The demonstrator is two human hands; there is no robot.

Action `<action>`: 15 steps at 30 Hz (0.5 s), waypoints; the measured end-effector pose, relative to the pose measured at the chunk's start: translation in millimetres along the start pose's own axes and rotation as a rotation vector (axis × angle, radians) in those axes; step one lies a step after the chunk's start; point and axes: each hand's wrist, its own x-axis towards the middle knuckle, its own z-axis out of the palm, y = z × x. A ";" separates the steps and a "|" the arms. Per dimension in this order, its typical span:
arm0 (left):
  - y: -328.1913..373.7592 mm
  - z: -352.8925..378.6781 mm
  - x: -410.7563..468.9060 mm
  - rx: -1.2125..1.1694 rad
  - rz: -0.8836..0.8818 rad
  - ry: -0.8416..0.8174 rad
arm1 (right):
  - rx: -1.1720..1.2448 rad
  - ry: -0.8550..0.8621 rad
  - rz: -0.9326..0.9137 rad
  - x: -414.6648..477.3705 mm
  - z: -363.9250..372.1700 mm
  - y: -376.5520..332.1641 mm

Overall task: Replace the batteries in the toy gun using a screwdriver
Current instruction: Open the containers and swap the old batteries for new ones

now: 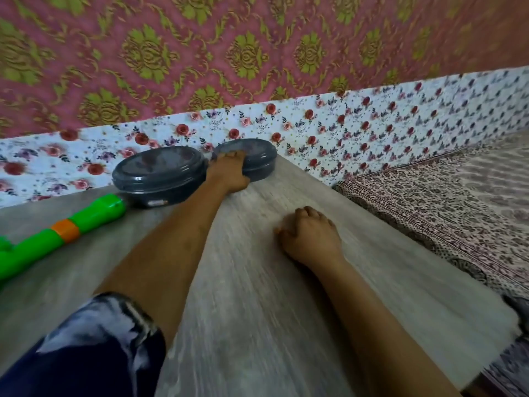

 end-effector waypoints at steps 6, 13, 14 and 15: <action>25.7 -19.9 -89.6 -0.056 0.138 0.006 | 0.155 0.024 0.010 -14.3 -6.9 0.8; 41.2 -68.2 -202.8 -0.051 0.240 0.023 | 0.288 -0.094 -0.012 -72.4 -24.9 -6.1; 42.4 -71.7 -214.8 -0.059 0.253 0.027 | 0.288 -0.091 -0.013 -82.8 -24.8 -6.3; 43.4 -75.3 -230.7 -0.069 0.266 0.026 | 0.287 -0.077 -0.012 -96.0 -23.3 -6.8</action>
